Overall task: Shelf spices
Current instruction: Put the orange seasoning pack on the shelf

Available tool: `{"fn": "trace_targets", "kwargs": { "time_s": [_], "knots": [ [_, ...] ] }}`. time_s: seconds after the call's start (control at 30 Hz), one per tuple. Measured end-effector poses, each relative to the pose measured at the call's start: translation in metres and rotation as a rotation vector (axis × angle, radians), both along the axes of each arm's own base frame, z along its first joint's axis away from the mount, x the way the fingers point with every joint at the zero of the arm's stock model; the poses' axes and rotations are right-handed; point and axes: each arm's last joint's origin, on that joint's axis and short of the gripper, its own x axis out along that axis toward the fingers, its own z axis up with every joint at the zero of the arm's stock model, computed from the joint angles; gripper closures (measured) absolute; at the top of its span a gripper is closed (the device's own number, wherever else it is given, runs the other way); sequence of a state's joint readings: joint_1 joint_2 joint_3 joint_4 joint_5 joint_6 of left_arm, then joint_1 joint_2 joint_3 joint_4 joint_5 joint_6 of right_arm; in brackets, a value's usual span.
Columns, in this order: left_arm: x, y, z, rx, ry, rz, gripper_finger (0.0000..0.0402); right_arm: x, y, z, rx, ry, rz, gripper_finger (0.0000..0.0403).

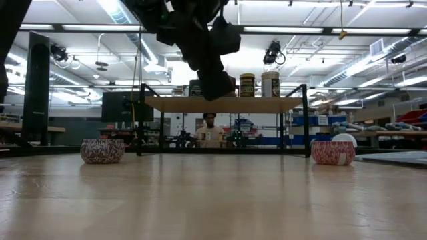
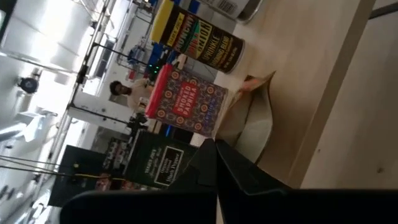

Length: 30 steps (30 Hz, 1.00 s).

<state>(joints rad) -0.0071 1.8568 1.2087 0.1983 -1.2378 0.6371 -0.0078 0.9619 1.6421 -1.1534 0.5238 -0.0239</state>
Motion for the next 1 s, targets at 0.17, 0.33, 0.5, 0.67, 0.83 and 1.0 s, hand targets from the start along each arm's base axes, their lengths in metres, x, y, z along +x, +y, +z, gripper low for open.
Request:
{"fn": "trace_targets", "kwargs": {
  "time_s": [0.17,0.33,0.5,0.67,0.83,1.0],
  "knots": [
    [-0.002,0.005,-0.005,-0.042,-0.007,-0.009,0.0401,0.000,0.000,0.000,0.002,-0.001,-0.001,0.0401],
    [-0.003,0.010,-0.008,-0.076,-0.015,-0.014,0.0401,0.000,0.000,0.000,0.004,-0.002,-0.001,0.0397],
    [-0.003,0.013,-0.009,-0.104,-0.027,-0.034,0.0401,0.000,0.000,0.000,0.004,-0.002,-0.002,0.0400],
    [-0.003,0.015,-0.009,-0.115,-0.032,-0.041,0.0401,0.000,0.000,0.000,0.005,-0.003,-0.002,0.0399],
    [-0.003,0.022,-0.010,-0.137,-0.045,-0.047,0.0401,0.000,0.000,0.000,0.005,-0.003,-0.002,0.0398],
    [-0.003,0.022,-0.010,-0.147,-0.054,-0.055,0.0401,0.000,0.000,0.000,0.006,-0.003,-0.002,0.0401]
  ]
}}
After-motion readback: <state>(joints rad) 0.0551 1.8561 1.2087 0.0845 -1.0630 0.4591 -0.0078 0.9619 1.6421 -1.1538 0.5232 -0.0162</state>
